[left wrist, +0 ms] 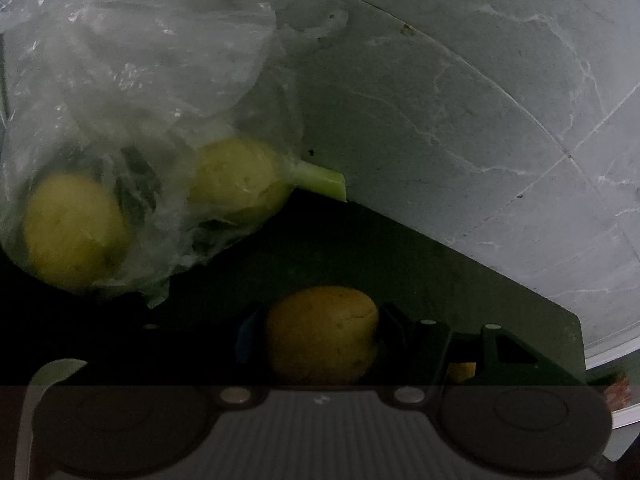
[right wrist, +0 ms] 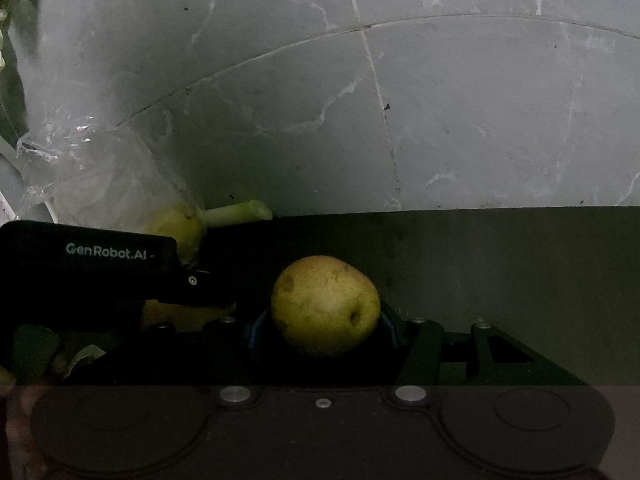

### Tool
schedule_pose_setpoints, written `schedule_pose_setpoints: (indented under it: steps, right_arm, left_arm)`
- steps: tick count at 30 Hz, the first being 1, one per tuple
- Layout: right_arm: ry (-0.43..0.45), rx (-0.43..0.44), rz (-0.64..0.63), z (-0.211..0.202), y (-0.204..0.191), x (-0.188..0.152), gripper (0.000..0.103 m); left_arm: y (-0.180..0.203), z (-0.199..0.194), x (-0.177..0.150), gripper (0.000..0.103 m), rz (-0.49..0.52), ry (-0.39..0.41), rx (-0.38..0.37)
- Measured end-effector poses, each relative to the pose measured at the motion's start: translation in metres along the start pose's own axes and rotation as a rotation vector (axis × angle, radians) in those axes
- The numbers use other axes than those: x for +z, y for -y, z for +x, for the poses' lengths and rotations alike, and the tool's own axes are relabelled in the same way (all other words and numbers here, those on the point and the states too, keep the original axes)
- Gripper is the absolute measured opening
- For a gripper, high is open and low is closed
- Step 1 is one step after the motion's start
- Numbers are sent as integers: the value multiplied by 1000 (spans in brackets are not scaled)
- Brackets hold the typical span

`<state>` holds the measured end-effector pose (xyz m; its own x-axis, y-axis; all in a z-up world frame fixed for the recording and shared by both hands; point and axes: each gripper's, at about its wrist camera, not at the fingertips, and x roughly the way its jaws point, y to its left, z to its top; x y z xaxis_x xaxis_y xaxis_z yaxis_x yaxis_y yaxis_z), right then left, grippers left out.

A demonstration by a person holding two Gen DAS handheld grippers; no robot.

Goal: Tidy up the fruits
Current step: 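Lift both held mangoes and carry them toward the steel tray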

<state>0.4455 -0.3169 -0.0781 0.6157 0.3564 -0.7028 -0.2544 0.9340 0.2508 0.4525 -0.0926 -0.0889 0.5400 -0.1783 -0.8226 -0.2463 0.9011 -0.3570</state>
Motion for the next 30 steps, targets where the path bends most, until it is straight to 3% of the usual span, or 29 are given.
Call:
schedule_pose_setpoints:
  steps: [19,30]
  right_arm:
    - [58,17,125,-38,-1,-14,55]
    - [83,-27,164,-69,-13,-38,55]
  left_arm:
    - [-1,-2,-5,66,7,-18,-4]
    - [-1,-23,-9,66,43,-15,-55]
